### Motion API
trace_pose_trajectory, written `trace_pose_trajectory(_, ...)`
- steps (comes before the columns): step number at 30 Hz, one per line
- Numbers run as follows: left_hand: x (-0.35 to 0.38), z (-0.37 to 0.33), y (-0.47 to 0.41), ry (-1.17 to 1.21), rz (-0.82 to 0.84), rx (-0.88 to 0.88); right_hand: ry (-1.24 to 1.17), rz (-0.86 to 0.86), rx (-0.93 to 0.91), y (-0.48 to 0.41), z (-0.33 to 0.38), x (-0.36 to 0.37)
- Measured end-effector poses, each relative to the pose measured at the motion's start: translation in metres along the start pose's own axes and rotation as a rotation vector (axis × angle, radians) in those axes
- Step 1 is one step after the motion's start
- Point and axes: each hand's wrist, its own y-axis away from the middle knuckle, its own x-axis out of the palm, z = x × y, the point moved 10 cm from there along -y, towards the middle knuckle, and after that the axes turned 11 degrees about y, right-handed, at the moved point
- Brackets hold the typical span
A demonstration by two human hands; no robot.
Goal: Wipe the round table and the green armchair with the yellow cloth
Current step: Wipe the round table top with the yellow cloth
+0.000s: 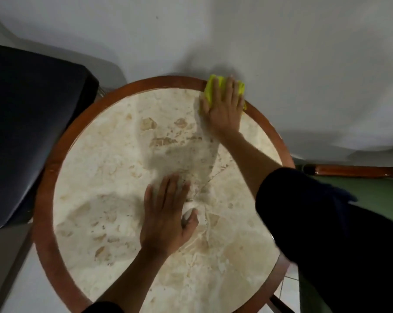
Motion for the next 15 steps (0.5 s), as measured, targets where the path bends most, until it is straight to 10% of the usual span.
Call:
trace_pose_trajectory(7, -0.002, 0.005, 0.001, 0.050, 0.027, -0.017, -0.015, 0.085, -0.468, 0.048, 0.103, 0.006)
trace_pose_trajectory(12, -0.001, 0.006, 0.002, 0.052, 0.011, -0.008, -0.029, -0.001, -0.069, 0.068, -0.023, 0.004)
trace_pose_trajectory(15, -0.014, 0.006, 0.007, 0.165, -0.028, -0.011, -0.046, -0.008, -0.182, 0.124, 0.016, 0.011)
